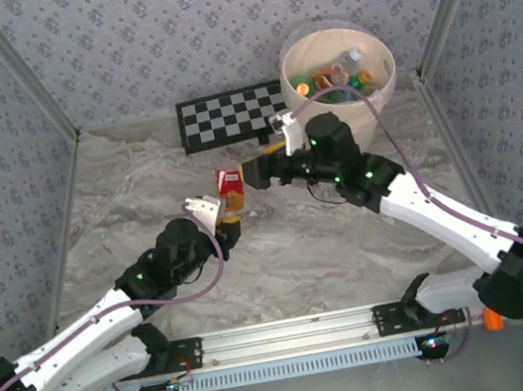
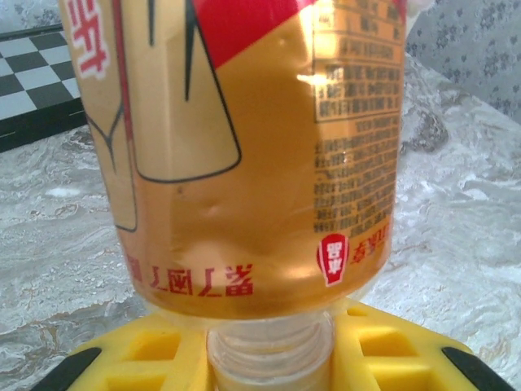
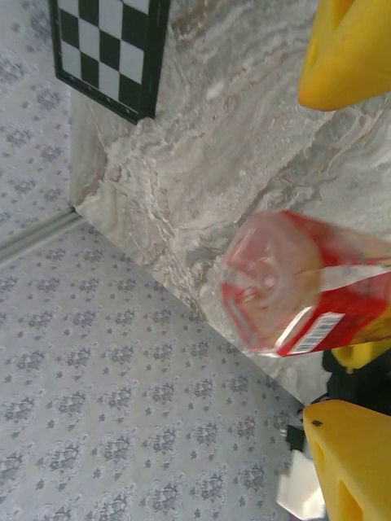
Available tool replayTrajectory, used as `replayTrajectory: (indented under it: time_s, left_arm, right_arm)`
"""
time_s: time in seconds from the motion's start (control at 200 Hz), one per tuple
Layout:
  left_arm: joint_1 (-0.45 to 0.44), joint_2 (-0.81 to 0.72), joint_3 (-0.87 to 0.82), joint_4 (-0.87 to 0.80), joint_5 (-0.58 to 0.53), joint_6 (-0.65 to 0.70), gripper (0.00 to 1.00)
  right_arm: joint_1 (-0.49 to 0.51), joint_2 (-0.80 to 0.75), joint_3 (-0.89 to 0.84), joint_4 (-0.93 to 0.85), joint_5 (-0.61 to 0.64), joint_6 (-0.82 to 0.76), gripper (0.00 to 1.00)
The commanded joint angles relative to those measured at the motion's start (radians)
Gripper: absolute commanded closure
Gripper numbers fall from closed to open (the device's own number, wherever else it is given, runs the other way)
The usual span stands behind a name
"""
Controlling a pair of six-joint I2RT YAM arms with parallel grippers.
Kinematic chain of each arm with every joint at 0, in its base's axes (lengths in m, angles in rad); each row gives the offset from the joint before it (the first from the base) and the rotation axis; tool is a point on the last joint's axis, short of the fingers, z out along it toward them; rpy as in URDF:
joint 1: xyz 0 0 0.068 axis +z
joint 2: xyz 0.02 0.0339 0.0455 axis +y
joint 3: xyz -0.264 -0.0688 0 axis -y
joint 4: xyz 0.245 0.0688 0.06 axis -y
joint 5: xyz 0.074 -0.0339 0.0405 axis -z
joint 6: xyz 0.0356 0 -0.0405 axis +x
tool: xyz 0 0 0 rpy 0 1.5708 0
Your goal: Put the plastic bottles in the bin
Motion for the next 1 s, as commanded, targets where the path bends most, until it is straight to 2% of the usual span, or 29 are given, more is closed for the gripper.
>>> replayTrajectory:
  time_s: [0.0,0.235,0.41,0.66,0.76,0.85,0.995]
  left_arm:
    - [-0.025,-0.013,0.027,-0.013,-0.054,0.055,0.70]
    - [-0.048,-0.021,0.034,-0.020,-0.055,0.076,0.71]
    - [-0.055,-0.039,0.035,-0.014,-0.043,0.081,0.71]
    - [-0.056,-0.037,0.049,-0.034,-0.054,0.080,0.71]
    - [-0.058,-0.033,0.052,-0.033,-0.057,0.077,0.70]
    - [-0.058,-0.030,0.052,-0.031,-0.066,0.075,0.64]
    - [-0.058,-0.038,0.051,-0.034,-0.076,0.064,0.38]
  right_arm:
    - [0.032,0.043,0.073,-0.053,-0.003,0.013,0.06]
    - [0.078,0.131,0.129,-0.086,0.031,0.013,0.07]
    - [0.082,0.186,0.171,-0.128,0.030,0.027,0.12]
    - [0.099,0.198,0.194,-0.165,0.040,0.019,0.27]
    - [0.102,0.186,0.192,-0.163,0.038,0.015,0.37]
    - [0.103,0.167,0.184,-0.158,0.049,0.013,0.38]
    - [0.096,0.125,0.172,-0.159,0.082,0.004,0.37]
